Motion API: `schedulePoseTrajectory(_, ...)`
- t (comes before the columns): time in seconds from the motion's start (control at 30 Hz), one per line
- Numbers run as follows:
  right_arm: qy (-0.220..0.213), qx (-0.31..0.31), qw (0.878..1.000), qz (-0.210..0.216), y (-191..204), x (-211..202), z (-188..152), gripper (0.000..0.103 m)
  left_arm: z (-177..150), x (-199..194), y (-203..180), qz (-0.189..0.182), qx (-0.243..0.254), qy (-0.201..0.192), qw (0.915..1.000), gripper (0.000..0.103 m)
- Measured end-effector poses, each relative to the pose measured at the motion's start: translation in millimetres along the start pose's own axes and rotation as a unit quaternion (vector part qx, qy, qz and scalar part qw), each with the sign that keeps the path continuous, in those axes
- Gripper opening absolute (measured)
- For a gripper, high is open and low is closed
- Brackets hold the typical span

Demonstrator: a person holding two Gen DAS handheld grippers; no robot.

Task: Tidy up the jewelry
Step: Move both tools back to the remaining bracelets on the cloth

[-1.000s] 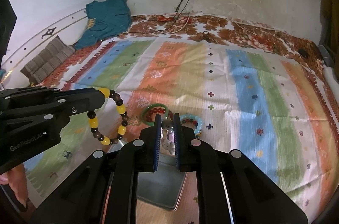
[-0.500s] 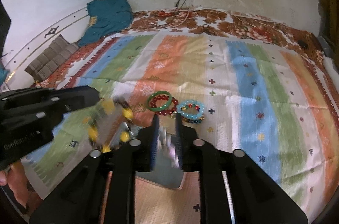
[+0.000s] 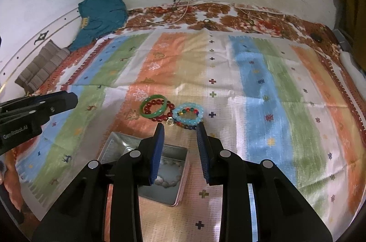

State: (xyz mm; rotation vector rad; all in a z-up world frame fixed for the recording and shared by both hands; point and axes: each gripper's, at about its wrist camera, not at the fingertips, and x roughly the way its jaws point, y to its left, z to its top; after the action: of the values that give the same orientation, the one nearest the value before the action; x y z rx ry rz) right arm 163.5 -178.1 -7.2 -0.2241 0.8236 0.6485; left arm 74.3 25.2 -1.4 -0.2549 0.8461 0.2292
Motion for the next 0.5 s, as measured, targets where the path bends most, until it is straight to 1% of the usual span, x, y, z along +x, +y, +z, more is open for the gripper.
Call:
schedulePoseTrajectory(0.03, 0.0, 0.0, 1.0, -0.002, 0, 0, 0, 0.03, 0, 1, 1, 0.002, 0.0, 0.001, 1.0, 0.026)
schedulePoseTrajectory(0.07, -0.001, 0.001, 1.0, -0.003, 0, 0, 1, 0.03, 1, 2, 1, 0.004, 0.0, 0.002, 1.0, 0.028)
schedulePoseTrajectory(0.1, -0.001, 0.003, 1.0, -0.002, -1, 1, 1, 0.031, 1, 3, 1, 0.007, 0.0, 0.002, 1.0, 0.033)
schedulePoseTrajectory(0.17, 0.0, 0.005, 1.0, 0.0, -1, 1, 2, 0.034, 1, 5, 1, 0.014, 0.002, 0.003, 0.9999, 0.039)
schedulePoseTrajectory(0.5, 0.001, 0.009, 1.0, -0.004, -4, 7, 8, 0.043, 4, 18, 4, 0.029, 0.009, 0.014, 0.9995, 0.041)
